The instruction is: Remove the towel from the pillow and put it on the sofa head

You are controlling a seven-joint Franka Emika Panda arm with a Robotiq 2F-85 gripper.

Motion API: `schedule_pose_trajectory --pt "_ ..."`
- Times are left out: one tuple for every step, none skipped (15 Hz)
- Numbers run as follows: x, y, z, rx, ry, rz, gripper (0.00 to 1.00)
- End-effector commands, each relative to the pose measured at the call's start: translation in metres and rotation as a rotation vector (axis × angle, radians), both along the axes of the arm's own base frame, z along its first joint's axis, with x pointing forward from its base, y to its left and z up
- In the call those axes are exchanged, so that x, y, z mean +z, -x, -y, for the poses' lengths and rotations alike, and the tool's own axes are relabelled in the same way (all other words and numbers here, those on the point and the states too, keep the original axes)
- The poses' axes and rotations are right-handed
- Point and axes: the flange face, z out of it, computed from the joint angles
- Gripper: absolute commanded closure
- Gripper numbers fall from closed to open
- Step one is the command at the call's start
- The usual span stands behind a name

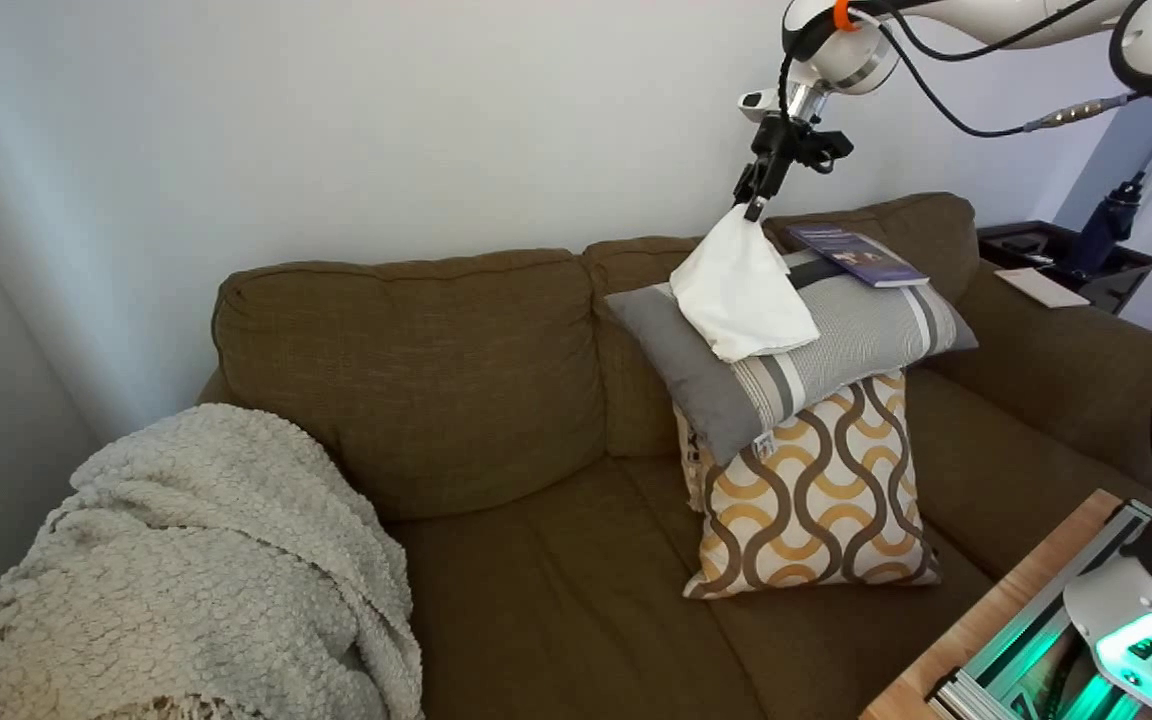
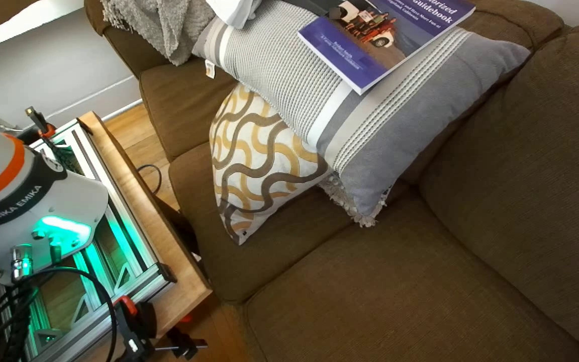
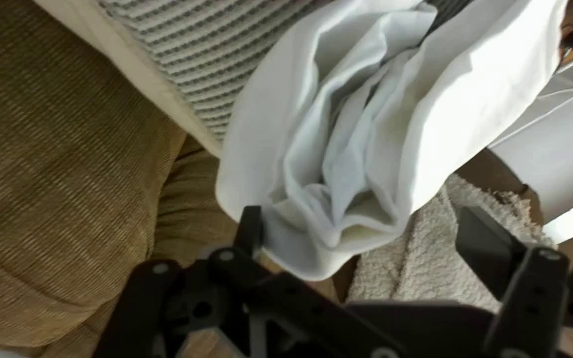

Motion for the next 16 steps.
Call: schedule_pose_trajectory --pt "-0.018 -0.002 -0.001 0.077 0.065 -0.117 0.00" --pt "-0.022 -0.003 -0.002 0.082 0.089 -0.128 0.00" --pt "-0.025 -0.005 -0.001 0.084 0.121 -0.129 0.00" --pt "-0.028 -0.009 -0.001 0.071 0.168 -0.117 0.00" --pt "-0.030 -0.011 -0.001 0.063 0.193 -0.114 0.00" --pt "-0.031 -0.013 -0.002 0.049 0.223 -0.107 0.25" --pt "-0.033 -0.015 -0.004 0.041 0.246 -0.102 0.25" --pt "-0.032 -0.016 -0.006 0.033 0.268 -0.097 0.32" --pt "-0.031 -0.017 -0.009 0.025 0.283 -0.093 0.42" --pt "-0.029 -0.017 -0.011 0.017 0.296 -0.090 0.49" --pt "-0.026 -0.016 -0.014 0.011 0.305 -0.089 0.56" --pt "-0.023 -0.015 -0.017 0.009 0.305 -0.093 0.65" --pt "-0.021 -0.013 -0.020 0.007 0.308 -0.096 0.72" --pt "-0.017 -0.010 -0.021 0.002 0.306 -0.098 0.81" --pt "-0.012 -0.008 -0.022 0.000 0.295 -0.101 0.87" --pt "-0.006 -0.005 -0.022 0.000 0.280 -0.100 0.96"
